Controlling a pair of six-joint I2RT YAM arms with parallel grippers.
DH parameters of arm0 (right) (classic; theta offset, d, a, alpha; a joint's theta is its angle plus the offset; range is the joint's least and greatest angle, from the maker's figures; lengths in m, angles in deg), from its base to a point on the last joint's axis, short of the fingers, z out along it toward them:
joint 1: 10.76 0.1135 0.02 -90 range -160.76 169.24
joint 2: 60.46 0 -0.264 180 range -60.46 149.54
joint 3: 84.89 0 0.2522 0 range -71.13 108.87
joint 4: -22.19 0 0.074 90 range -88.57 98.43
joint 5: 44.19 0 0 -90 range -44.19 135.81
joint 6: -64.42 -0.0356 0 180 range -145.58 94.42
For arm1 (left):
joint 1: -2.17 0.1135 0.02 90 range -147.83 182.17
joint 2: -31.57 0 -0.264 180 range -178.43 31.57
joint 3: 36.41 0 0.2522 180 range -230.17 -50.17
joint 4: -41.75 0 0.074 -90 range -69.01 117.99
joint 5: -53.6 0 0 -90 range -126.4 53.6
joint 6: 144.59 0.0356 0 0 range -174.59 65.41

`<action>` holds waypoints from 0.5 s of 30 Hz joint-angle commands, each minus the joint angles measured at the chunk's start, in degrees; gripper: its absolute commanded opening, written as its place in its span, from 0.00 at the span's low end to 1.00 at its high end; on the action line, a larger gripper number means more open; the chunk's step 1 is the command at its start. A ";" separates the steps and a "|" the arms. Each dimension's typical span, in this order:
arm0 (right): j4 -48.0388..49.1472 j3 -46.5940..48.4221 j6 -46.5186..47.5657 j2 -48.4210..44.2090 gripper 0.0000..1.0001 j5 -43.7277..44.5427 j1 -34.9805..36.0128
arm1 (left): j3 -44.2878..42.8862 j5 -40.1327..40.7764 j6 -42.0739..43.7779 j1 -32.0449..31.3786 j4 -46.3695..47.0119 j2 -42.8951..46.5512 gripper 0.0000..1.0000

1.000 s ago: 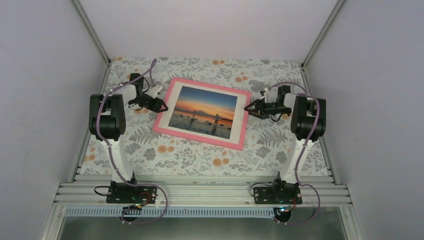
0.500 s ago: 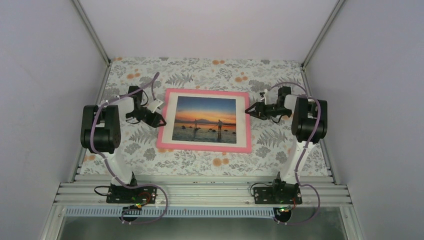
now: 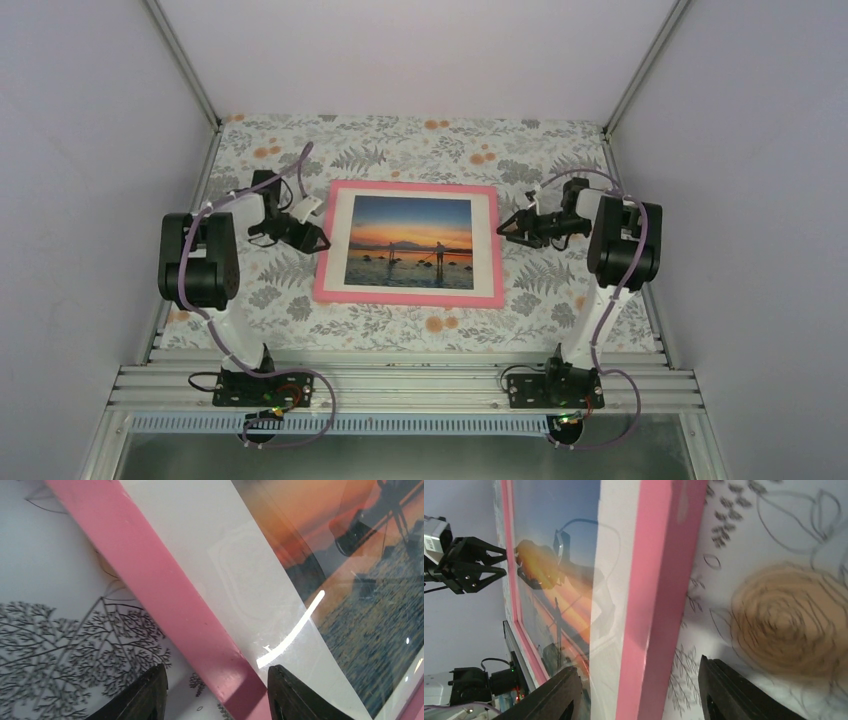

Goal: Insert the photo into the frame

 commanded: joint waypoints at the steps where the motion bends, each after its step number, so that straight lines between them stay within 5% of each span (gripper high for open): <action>1: -7.89 -1.10 1.52 0.62 0.60 10.06 -1.22 | -2.90 -0.22 -1.45 0.39 0.71 -0.36 0.52; 15: -1.55 -7.27 0.85 2.63 0.53 10.50 2.11 | -0.28 -2.56 -1.30 0.85 1.30 -2.09 0.48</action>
